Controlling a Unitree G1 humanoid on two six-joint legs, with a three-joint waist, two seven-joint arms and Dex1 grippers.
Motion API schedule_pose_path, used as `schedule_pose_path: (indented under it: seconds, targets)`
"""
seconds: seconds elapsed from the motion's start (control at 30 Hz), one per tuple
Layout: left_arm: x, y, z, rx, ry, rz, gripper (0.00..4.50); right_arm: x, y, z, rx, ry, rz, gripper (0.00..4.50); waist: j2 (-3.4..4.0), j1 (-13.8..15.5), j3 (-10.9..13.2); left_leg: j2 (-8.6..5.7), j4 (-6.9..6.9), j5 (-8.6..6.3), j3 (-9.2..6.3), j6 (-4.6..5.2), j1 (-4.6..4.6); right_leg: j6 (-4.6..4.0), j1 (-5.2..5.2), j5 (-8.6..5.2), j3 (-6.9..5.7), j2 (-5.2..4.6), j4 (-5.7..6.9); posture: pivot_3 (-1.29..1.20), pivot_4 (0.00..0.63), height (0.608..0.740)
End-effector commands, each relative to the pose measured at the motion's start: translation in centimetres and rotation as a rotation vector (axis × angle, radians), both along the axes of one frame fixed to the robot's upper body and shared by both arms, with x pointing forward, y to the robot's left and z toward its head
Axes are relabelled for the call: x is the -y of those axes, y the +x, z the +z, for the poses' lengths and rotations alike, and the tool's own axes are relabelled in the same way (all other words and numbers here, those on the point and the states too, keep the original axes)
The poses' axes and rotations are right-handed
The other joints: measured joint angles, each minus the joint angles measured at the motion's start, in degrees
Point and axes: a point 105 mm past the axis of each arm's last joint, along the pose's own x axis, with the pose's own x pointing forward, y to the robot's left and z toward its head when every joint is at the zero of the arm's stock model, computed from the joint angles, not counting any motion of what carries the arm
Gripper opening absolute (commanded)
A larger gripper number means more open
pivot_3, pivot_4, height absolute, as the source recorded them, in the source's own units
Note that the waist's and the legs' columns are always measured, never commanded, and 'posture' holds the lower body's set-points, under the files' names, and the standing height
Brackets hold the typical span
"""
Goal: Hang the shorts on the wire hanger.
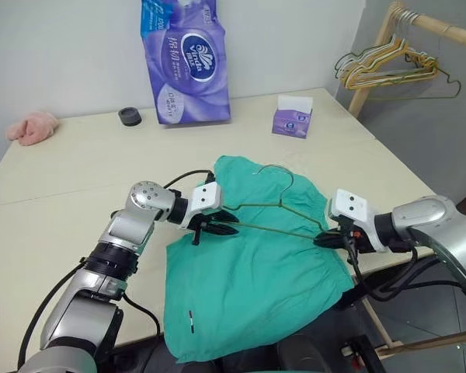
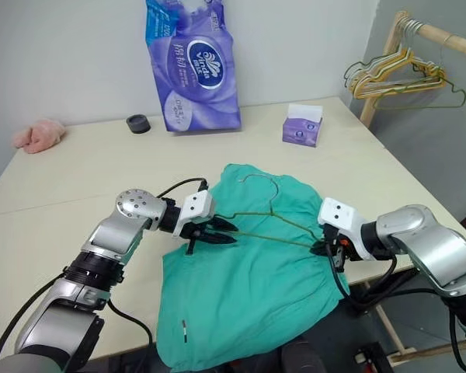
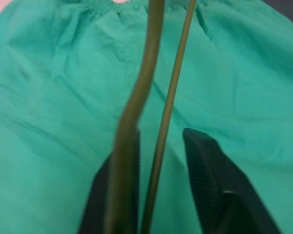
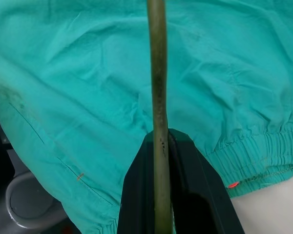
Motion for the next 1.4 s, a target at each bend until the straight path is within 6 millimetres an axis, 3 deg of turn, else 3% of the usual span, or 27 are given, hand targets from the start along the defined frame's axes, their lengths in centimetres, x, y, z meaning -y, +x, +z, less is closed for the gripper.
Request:
schedule_pose_path:
  seconds: [0.03,0.17,0.27,0.33,0.43,0.53,0.77,1.0,1.23,1.4]
  targets:
    - [-0.2,2.4,3.8,0.047,-0.170,0.128,2.55,0.9,0.6,1.6,0.069,0.033,-0.066,0.00,0.00,0.0,0.0,0.00,0.01,0.00,0.00,0.00,0.00,0.01,0.00,0.00,0.00,0.00,0.00,-0.23,0.054,0.740]
    - [-3.1,5.3,5.8,0.068,-0.281,0.335,2.55,3.6,0.6,1.7,0.066,0.060,-0.208,0.00,-0.01,0.1,0.0,0.00,0.04,0.00,-0.07,0.00,-0.05,0.06,-0.01,0.03,-0.07,0.00,0.01,-0.23,0.055,0.740]
    - [-4.3,6.3,6.3,0.088,-0.302,0.408,2.55,5.2,0.2,1.7,0.069,0.070,-0.287,0.00,0.03,-0.1,0.0,-0.01,0.01,0.00,-0.04,0.00,-0.04,0.06,-0.01,0.04,-0.05,0.00,0.00,-0.23,0.058,0.740]
    - [-5.5,6.9,6.2,0.111,-0.299,0.466,2.55,8.0,-0.7,1.9,0.068,0.081,-0.412,0.00,0.03,0.1,0.0,-0.01,0.01,0.00,-0.04,0.00,-0.05,0.06,-0.01,0.04,-0.05,-0.01,-0.01,-0.23,0.062,0.740]
    - [-5.6,6.5,5.8,0.103,-0.305,0.453,2.55,10.4,-2.3,2.0,0.059,0.112,-0.534,0.00,0.03,0.8,0.0,-0.02,0.01,0.00,-0.12,0.00,-0.13,0.07,-0.02,0.04,-0.11,-0.01,-0.02,-0.23,0.068,0.740]
    - [-3.9,4.1,4.9,0.018,-0.308,0.315,2.55,11.3,-5.1,1.0,0.003,0.157,-0.623,0.00,0.00,1.2,-0.1,-0.03,0.01,0.00,-0.06,0.00,-0.09,0.08,-0.02,0.05,-0.05,-0.01,-0.01,-0.25,0.070,0.740]
    - [-1.2,1.4,3.9,-0.067,-0.285,0.163,2.55,12.7,-9.0,-2.1,-0.097,0.217,-0.818,0.00,0.01,1.4,-0.1,0.01,0.01,0.00,0.01,-0.01,0.03,0.31,0.11,-0.06,0.01,0.08,-0.04,-0.27,0.071,0.740]
    - [0.8,0.3,3.5,-0.093,-0.279,0.088,2.55,11.8,-11.4,-4.0,-0.179,0.275,-0.876,0.00,0.29,1.3,-0.2,0.01,-0.04,-0.01,0.04,-0.01,0.19,0.36,0.29,-0.10,0.04,0.13,-0.15,-0.27,0.068,0.740]
    - [1.8,-0.2,2.8,-0.110,-0.271,0.058,2.55,9.8,-11.0,-5.0,-0.219,0.309,-0.835,0.00,0.35,0.8,-0.3,0.00,-0.03,-0.01,0.10,-0.01,0.19,0.37,0.29,-0.10,0.12,0.13,-0.19,-0.28,0.068,0.740]
    - [1.9,0.0,2.7,-0.100,-0.269,0.061,2.55,9.6,-10.0,-5.2,-0.225,0.304,-0.822,0.00,0.36,0.1,-0.3,0.00,-0.03,-0.01,0.07,0.00,0.17,0.38,0.29,-0.11,0.10,0.15,-0.22,-0.27,0.064,0.740]
